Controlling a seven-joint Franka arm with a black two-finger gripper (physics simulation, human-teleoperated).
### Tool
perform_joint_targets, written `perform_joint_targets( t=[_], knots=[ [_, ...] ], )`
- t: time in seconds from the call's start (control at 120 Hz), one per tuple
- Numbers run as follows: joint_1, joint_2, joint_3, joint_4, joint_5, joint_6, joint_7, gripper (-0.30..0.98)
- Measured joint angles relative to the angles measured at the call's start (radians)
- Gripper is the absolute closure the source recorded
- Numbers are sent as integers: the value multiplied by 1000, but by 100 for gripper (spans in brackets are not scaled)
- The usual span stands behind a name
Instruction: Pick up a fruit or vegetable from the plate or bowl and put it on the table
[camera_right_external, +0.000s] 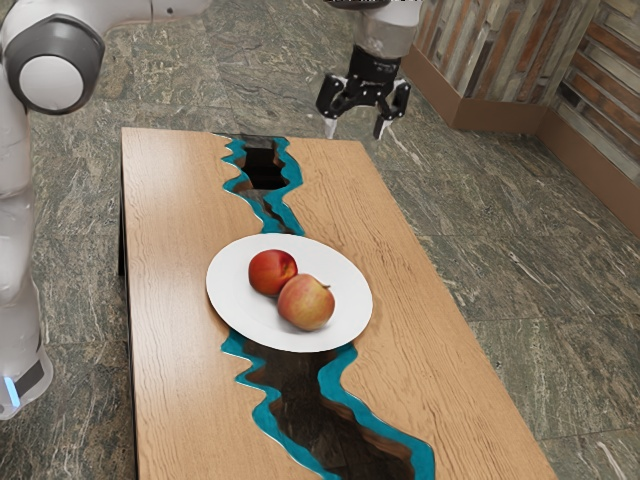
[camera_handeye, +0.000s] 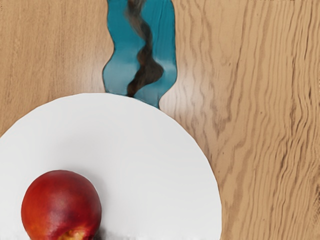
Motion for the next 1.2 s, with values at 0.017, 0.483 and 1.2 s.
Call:
perform_joint_targets(
  t=[0.017,0.483,1.2],
  knots=[
    [-5,1,0,0,0,3,-21,0],
    [-158,-18,42,-145,-83,66,-249,0],
    [-236,-319,167,-831,-183,450,-144,0]
  ],
)
